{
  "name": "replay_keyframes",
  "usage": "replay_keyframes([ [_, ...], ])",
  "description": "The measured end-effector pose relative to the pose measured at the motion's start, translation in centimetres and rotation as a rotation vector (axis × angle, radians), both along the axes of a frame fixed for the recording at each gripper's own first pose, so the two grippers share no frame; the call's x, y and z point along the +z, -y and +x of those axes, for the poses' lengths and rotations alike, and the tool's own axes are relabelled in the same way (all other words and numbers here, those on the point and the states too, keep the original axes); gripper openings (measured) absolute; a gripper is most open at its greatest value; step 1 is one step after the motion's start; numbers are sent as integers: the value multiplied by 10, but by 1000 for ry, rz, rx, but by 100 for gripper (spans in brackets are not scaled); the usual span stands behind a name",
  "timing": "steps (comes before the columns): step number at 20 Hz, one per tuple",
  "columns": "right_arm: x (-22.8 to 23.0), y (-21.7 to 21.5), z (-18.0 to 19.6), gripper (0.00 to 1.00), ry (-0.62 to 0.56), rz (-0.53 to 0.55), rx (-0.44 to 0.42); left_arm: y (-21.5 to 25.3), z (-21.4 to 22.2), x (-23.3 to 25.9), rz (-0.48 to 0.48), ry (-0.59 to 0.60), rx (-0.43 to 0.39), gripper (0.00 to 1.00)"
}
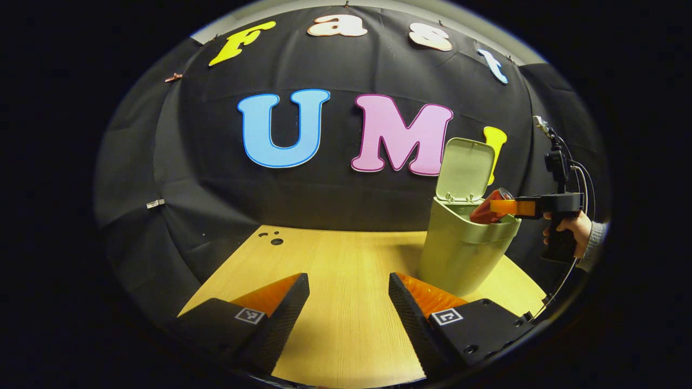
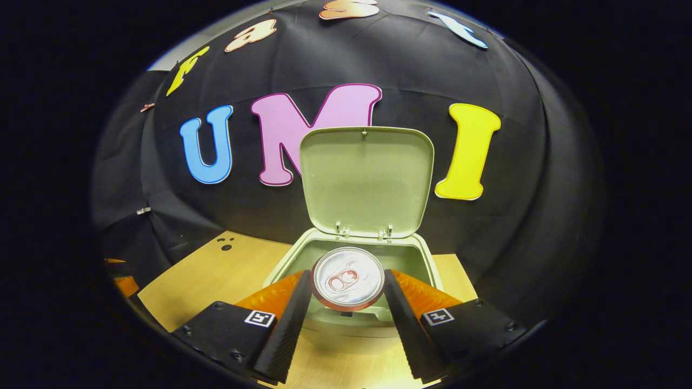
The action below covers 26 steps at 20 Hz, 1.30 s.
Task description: Press the lid of the desktop garbage bin to open it, pick up the crumpled paper on the desktop and throw it into the bin, then pick up the pop can on the desktop and drop it into the bin, and finally close the garbage bin lid.
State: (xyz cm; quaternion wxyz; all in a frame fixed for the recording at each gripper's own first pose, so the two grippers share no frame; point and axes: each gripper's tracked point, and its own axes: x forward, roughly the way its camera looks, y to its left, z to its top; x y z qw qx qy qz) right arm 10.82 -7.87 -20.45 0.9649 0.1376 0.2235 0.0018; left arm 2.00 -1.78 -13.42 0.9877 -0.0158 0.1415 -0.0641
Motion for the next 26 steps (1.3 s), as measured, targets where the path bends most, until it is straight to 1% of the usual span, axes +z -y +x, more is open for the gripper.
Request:
replay_keyframes([
  [5,0,0,0,83,-1,-3,0,-1,1,1,-1,2,2,96],
  [7,6,-2,0,83,10,7,-4,-2,1,2,-1,2,4,96],
  [9,20,-1,3,83,44,10,-13,-3,0,0,-1,1,5,96],
  [12,53,6,14,83,117,-19,-23,-4,0,-1,-3,-3,5,96],
  [13,66,9,20,86,146,-27,-27,-5,1,-1,-4,-4,4,96],
  [14,80,12,26,88,180,-29,-37,-4,1,-1,-5,-4,3,99],
  [15,94,16,33,90,209,-32,-46,-4,2,-1,-5,-3,2,96],
  [16,108,21,41,91,241,-41,-57,-3,3,-1,-6,-1,0,96],
  [19,134,32,64,95,288,-63,-75,-1,8,1,-9,4,-9,96],
  [22,161,42,88,95,351,-57,-101,-1,13,2,-8,12,-13,96],
  [24,170,47,102,95,378,-71,-112,-3,16,2,-11,13,-8,96],
  [25,174,47,108,92,385,-74,-112,-4,18,3,-14,13,-4,96],
  [26,175,47,114,95,386,-74,-114,-6,18,4,-19,14,0,96],
])
